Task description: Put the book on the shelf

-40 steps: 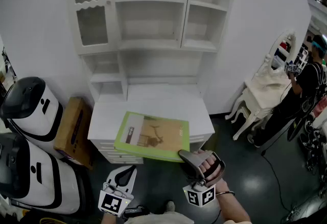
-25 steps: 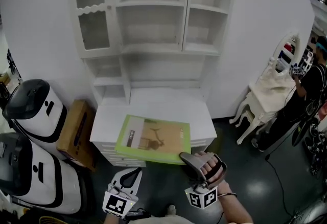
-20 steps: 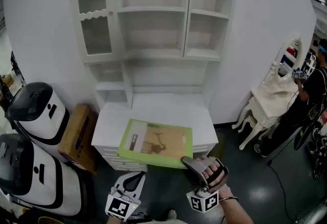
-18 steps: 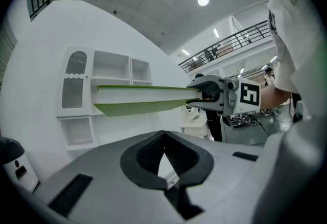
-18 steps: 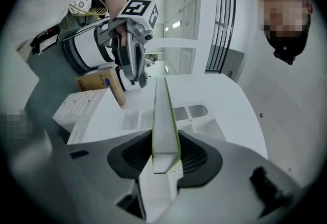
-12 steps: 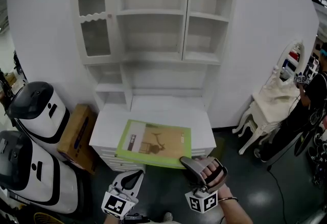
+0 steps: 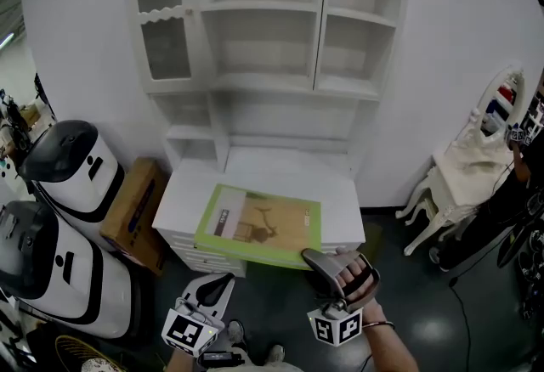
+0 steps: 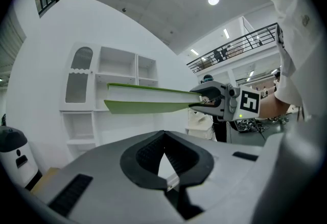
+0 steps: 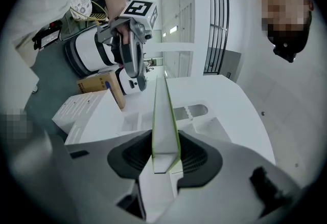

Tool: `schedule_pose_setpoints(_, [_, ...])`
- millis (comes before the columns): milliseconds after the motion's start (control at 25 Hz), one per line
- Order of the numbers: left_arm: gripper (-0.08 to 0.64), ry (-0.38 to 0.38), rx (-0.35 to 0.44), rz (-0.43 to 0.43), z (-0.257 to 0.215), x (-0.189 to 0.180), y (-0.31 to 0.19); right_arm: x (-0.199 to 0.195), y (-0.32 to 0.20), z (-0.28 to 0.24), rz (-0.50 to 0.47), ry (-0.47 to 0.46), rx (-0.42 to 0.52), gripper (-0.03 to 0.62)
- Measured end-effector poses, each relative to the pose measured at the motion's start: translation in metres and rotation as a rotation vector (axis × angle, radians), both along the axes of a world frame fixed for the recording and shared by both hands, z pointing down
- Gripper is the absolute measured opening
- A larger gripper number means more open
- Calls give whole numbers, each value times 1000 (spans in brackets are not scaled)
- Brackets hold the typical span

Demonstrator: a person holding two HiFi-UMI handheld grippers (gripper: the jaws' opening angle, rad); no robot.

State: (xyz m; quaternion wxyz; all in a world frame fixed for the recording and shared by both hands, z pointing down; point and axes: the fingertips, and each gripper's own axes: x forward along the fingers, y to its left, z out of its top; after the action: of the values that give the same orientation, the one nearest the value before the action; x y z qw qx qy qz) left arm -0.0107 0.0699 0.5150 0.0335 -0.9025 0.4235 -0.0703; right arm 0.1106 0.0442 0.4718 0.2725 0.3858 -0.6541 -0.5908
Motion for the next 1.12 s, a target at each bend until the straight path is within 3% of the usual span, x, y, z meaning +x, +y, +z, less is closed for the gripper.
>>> schedule_pose_setpoints(320, [8, -20, 29, 50, -3, -13, -35, -16, -32, 1, 38, 53, 2, 152])
schedule_pose_setpoints(600, [8, -40, 78, 119, -33, -43, -90, -30, -80, -18, 115, 94, 37, 152])
schedule_pose_setpoints(880, [8, -36, 79, 209, -61, -63, -147, -57, -132, -36, 178, 92, 60, 152])
schedule_pose_setpoints(1120, [8, -15, 33, 225, -62, -84, -181, -80, -161, -40, 206, 75, 45, 152])
